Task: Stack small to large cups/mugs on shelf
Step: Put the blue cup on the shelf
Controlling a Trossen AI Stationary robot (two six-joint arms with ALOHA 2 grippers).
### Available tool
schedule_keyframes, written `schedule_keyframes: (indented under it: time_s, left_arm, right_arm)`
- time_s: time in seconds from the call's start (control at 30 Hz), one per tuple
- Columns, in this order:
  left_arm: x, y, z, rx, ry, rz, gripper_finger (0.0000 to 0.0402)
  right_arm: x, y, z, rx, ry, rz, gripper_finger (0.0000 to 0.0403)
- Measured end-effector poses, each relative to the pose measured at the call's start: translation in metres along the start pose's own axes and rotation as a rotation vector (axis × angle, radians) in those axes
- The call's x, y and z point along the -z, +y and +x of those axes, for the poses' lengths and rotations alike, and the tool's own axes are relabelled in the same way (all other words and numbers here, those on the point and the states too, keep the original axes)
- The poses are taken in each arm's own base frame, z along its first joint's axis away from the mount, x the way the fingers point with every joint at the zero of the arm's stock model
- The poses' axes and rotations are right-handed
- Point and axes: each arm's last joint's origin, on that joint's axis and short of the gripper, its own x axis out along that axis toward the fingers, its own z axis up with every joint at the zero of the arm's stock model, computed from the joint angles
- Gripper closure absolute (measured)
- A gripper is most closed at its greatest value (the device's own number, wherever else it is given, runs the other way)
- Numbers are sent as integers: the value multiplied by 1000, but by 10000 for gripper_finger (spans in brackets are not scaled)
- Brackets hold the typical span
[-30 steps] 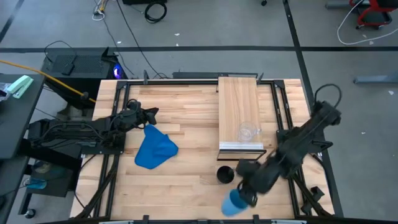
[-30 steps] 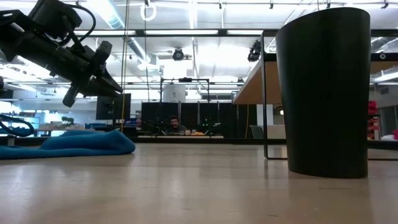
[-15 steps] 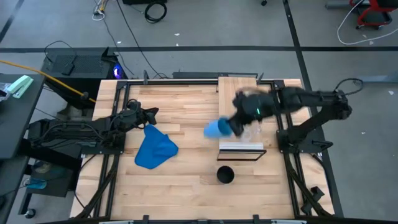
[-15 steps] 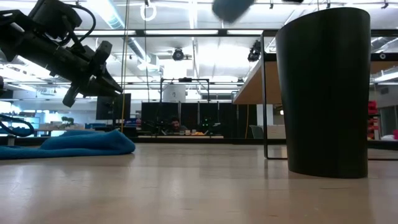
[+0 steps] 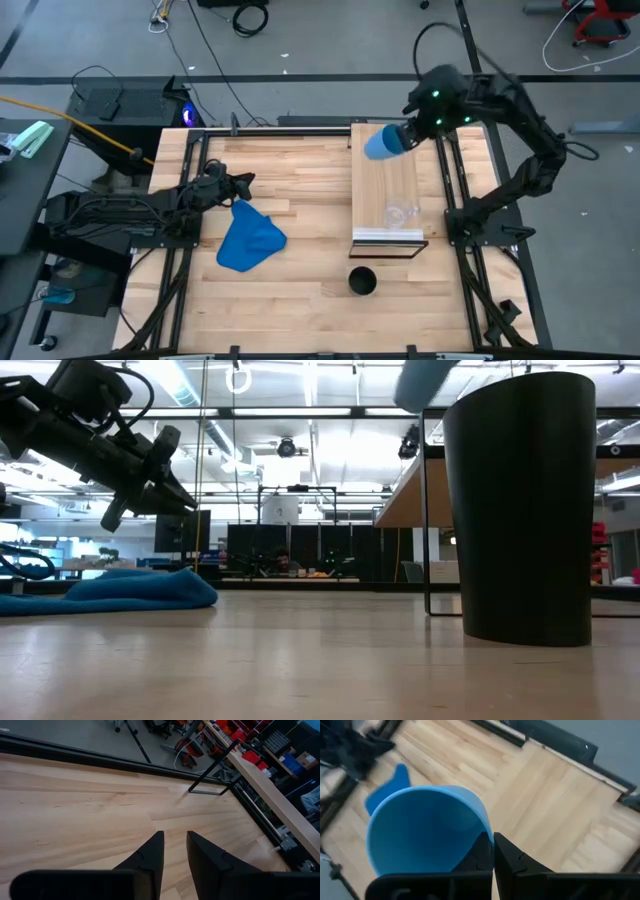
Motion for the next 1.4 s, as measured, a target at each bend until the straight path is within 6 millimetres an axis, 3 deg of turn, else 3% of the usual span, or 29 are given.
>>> schedule_keyframes:
  time_s: [0.2, 0.43, 0.57, 1.2, 1.4]
  left_arm:
    - [0, 0, 0, 0, 0, 0, 316]
    - [0, 0, 0, -1, 1, 1, 314]
    - [0, 0, 0, 0, 1, 1, 310]
    - [0, 0, 0, -1, 1, 0, 308]
    - [0, 0, 0, -1, 1, 0, 314]
  right_arm:
    - [3, -1, 1, -6, 2, -13, 400]
    - [15, -7, 39, 70, 163, -28, 400]
    - [19, -9, 50, 88, 207, -32, 400]
    - [9, -30, 56, 217, 163, -5, 400]
    - [23, -30, 70, 218, 242, -18, 400]
